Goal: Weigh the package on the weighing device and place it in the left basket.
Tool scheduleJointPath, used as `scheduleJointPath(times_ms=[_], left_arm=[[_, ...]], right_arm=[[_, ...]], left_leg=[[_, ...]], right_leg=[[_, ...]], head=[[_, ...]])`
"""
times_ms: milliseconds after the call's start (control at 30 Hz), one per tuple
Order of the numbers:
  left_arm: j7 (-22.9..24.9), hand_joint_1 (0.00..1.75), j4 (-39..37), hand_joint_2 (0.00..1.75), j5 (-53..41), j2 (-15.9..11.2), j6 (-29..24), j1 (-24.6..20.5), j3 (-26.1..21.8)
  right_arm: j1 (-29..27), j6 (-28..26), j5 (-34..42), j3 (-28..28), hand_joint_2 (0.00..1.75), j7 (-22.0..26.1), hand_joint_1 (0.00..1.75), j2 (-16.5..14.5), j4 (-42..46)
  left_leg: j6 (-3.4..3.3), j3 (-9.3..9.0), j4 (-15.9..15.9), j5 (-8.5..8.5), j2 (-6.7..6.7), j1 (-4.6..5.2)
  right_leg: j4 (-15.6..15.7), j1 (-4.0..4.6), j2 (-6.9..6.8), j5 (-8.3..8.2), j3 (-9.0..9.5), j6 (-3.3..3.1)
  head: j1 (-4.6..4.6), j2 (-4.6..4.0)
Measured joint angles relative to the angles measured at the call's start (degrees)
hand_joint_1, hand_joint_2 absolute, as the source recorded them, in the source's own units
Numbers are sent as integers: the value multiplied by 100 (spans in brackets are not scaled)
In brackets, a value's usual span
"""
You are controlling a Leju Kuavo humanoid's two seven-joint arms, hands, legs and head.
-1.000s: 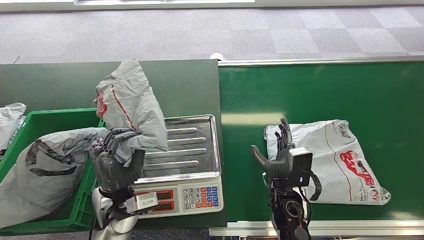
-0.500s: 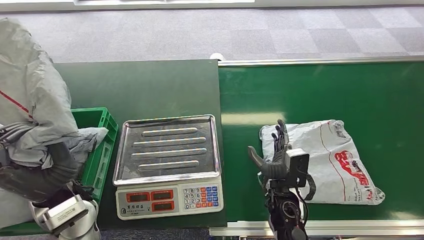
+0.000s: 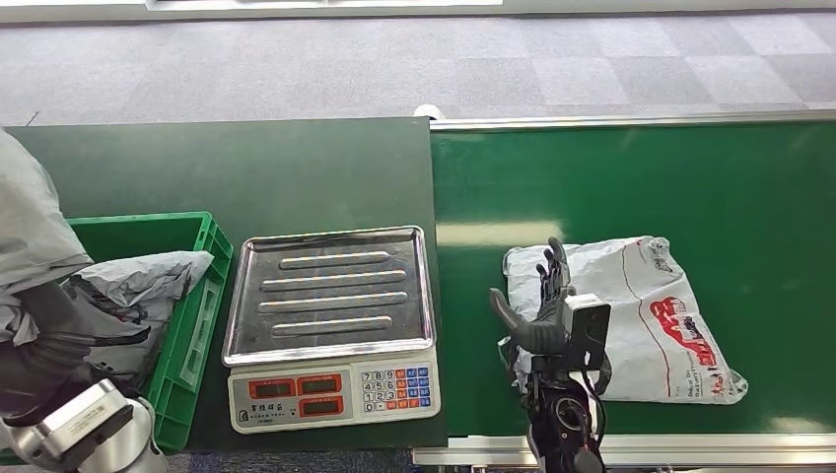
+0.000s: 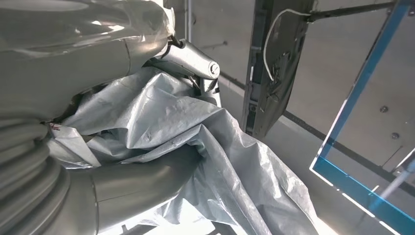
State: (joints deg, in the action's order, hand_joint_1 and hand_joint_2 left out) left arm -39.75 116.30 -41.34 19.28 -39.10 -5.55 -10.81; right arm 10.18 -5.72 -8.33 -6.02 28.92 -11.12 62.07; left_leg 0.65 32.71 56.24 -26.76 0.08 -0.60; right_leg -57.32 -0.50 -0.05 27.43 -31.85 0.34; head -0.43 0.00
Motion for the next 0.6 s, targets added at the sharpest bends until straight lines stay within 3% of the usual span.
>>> scheduleJointPath(times_ms=[500, 600], left_arm=[[1, 175, -586, 175, -172, 33, 1, -48, -747], [0, 175, -662, 44, -198, 41, 1, -54, -806]], right_arm=[[-95, -60, -43, -2, 175, -33, 0, 26, 7], [-98, -58, -50, -2, 175, -33, 0, 30, 7]], left_leg=[[0, 0, 0, 0, 2, 0], [0, 0, 0, 0, 2, 1]], right_leg=[[0, -1, 1, 0, -1, 0], [0, -1, 1, 0, -1, 0]], head=[[1, 0], [1, 0]])
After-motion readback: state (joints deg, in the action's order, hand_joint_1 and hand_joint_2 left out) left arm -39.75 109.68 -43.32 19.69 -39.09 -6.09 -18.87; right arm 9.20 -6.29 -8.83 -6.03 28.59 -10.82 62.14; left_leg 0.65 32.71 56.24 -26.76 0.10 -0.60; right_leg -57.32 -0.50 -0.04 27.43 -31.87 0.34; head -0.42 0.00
